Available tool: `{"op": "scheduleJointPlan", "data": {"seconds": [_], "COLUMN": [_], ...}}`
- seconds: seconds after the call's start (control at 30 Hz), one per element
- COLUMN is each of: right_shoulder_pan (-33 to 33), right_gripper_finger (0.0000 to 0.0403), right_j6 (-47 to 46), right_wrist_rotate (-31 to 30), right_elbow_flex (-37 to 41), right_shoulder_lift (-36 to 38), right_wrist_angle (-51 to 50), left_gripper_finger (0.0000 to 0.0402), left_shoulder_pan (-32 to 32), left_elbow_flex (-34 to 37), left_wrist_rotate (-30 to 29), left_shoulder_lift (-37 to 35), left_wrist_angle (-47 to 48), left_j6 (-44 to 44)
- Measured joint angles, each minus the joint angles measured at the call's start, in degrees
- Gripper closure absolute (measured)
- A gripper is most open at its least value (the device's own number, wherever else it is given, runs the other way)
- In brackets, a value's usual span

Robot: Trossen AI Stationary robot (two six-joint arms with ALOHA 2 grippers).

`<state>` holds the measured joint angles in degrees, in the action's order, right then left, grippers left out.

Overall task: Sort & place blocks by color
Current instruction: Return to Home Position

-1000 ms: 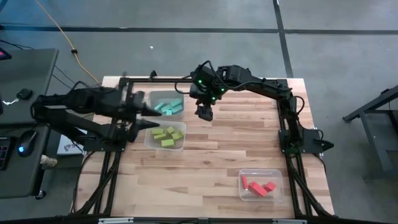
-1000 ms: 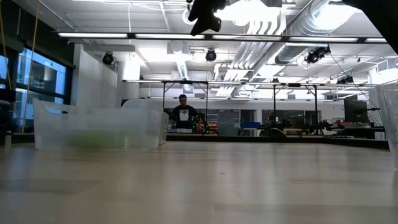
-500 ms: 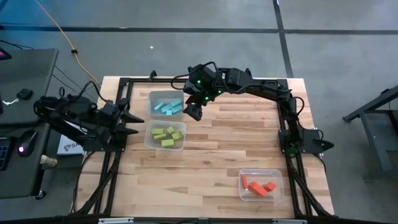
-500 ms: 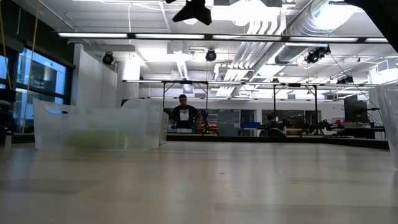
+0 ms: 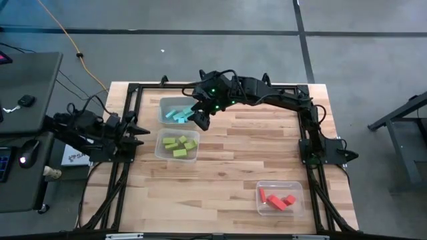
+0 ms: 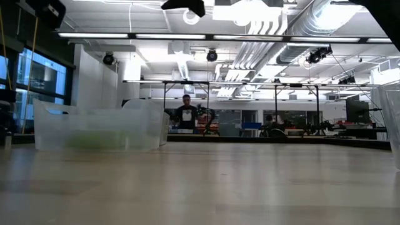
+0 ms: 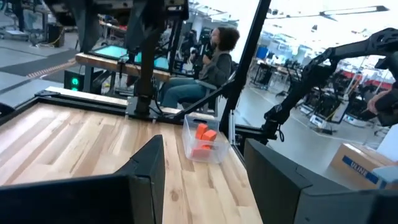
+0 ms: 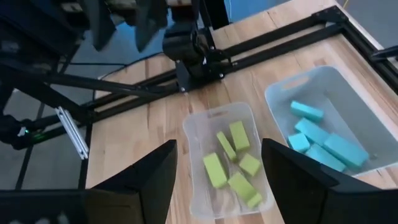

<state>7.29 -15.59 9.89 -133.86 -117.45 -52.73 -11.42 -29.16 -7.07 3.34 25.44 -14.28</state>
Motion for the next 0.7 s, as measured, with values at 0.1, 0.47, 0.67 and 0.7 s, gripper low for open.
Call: {"op": "scheduleJointPlan", "data": {"seconds": [0.1,0.47,0.67,0.7], "right_shoulder_pan": [-0.49,-0.59,-0.54,-0.54], "right_gripper_finger": [0.0178,0.0178,0.0178,0.0178], "right_j6": [-0.62,-2.19,0.86,1.53], "right_wrist_rotate": [-0.06,0.09,-0.38,-0.99], "right_elbow_flex": [0.0,0.02,0.02,0.02], "right_shoulder_lift": [0.0,2.56,8.03,9.19], "right_wrist_angle": [0.9,0.56,-0.14,-0.53], "left_gripper_finger": [0.0248,0.0248,0.0248,0.0248], "left_shoulder_pan": [0.0,0.0,0.01,0.0], "left_elbow_flex": [2.85,12.26,18.47,19.57], "left_wrist_rotate": [-0.02,-3.11,-3.75,-3.82], "left_shoulder_lift": [-3.23,-3.09,-3.09,-3.09], "left_wrist_angle": [0.01,-2.68,-8.11,-9.05], "left_j6": [-0.41,-1.58,-3.95,-4.38]}}
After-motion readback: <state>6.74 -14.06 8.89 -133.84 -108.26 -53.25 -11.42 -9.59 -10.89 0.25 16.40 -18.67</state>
